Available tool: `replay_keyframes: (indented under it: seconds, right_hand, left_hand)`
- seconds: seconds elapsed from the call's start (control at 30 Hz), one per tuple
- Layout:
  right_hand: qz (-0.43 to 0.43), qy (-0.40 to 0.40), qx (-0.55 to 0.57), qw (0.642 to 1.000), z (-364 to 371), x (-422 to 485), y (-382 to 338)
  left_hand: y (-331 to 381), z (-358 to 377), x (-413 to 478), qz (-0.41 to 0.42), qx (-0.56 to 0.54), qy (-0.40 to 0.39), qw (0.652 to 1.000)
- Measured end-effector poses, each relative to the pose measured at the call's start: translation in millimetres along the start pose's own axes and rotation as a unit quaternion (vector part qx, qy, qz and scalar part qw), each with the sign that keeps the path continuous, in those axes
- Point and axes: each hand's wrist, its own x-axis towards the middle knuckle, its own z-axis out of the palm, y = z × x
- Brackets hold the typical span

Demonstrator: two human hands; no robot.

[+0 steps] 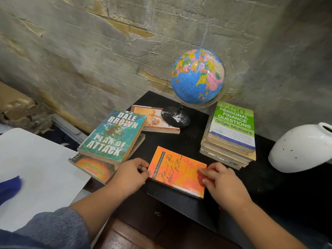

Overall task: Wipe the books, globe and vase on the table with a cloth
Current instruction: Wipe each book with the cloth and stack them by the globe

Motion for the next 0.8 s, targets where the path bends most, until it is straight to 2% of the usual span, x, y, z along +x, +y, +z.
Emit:
replay_keyframes:
  seconds: [0.1, 0.17, 0.3, 0.4, 0.47, 0.57, 0.67, 0.8]
  right_hand:
    - [-0.001, -0.006, -0.038, 0.999, 1.3, 3.2, -12.3]
    - [-0.021, -0.018, -0.029, 0.999, 3.6, 0.5, -23.4]
    - [-0.014, -0.009, 0.049, 0.999, 8.9, -1.4, -20.9]
    - [0.022, -0.028, 0.189, 0.981, 3.1, 0.2, -8.6]
    - [0.039, -0.035, 0.266, 0.962, -7.6, 1.7, 0.8]
    - [0.026, -0.025, 0.253, 0.967, -20.8, 6.7, 20.0]
    - [0.032, -0.038, 0.27, 0.962, -38.7, 9.2, 32.7]
    - [-0.016, -0.106, 0.278, 0.955, -54.6, 10.7, 38.4]
  left_hand:
    - [18.8, 5.3, 0.8, -0.018, 0.134, -0.011, 0.991]
    - [30.8, 7.0, -0.1, -0.057, 0.136, -0.014, 0.989]
    - [32.1, 6.5, -1.1, -0.119, -0.028, -0.015, 0.992]
    - [28.6, 2.5, -8.5, -0.134, -0.171, -0.044, 0.975]
    - [38.6, -1.8, -17.3, -0.108, -0.236, -0.06, 0.964]
    - [62.2, -14.3, -23.2, -0.043, -0.282, -0.044, 0.957]
    - [86.9, -28.2, -21.2, 0.019, -0.246, -0.016, 0.969]
    - [126.9, -40.9, -24.2, 0.131, -0.182, -0.007, 0.974]
